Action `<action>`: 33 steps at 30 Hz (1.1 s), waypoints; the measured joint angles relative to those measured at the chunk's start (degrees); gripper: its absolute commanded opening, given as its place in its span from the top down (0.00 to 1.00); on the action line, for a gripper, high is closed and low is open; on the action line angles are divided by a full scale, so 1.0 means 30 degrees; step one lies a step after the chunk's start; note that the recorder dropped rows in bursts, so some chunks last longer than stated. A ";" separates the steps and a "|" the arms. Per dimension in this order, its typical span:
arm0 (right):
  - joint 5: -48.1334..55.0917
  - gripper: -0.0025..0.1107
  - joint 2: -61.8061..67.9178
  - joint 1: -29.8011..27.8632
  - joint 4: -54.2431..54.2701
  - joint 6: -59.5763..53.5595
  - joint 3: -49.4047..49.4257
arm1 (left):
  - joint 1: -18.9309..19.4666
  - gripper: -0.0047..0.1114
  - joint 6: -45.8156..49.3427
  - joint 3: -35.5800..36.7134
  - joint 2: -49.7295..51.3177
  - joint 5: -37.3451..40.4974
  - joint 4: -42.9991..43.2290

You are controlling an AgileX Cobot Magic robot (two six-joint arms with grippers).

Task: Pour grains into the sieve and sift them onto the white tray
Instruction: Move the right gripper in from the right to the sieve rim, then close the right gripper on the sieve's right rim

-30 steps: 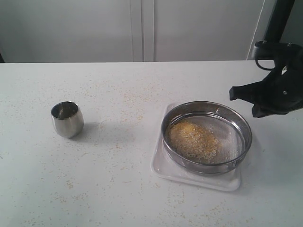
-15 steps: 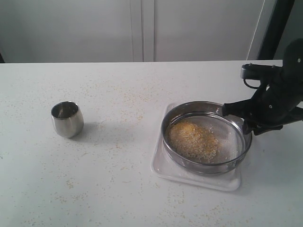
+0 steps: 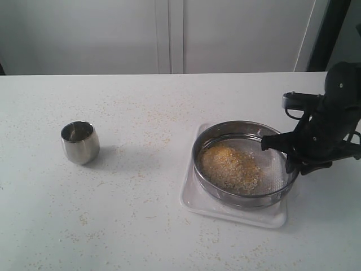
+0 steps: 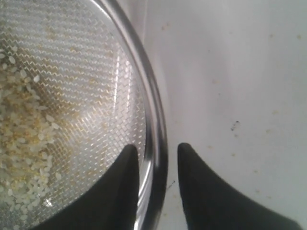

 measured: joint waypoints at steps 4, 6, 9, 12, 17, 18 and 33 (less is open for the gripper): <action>-0.0082 0.73 0.0380 0.0000 0.0000 0.0355 0.0000 | 0.0000 0.96 0.0000 0.0000 0.0000 0.0000 0.0000; -0.0210 0.74 0.0423 0.0000 0.0000 0.0466 0.0000 | 0.0000 0.96 0.0000 0.0000 0.0000 0.0000 0.0000; -0.0362 0.77 0.0423 0.0000 0.0000 0.0504 0.0000 | 0.0000 0.96 0.0000 0.0000 0.0000 0.0000 0.0000; -0.0373 0.87 0.0423 0.0000 0.0000 0.0592 0.0000 | 0.0000 0.96 0.0000 0.0000 0.0000 0.0000 0.0000; -0.0494 0.98 0.0464 0.0000 -0.0042 0.1105 0.0000 | 0.0000 0.96 0.0000 0.0000 0.0000 0.0000 0.0000; -0.0458 0.98 0.0498 0.0000 -0.0144 0.1053 0.0000 | 0.0000 0.96 0.0000 0.0000 0.0000 0.0000 0.0000; -0.1529 0.98 0.0498 0.0000 -0.0143 0.1282 -0.0036 | 0.0000 0.96 0.0000 0.0000 0.0000 0.0000 0.0000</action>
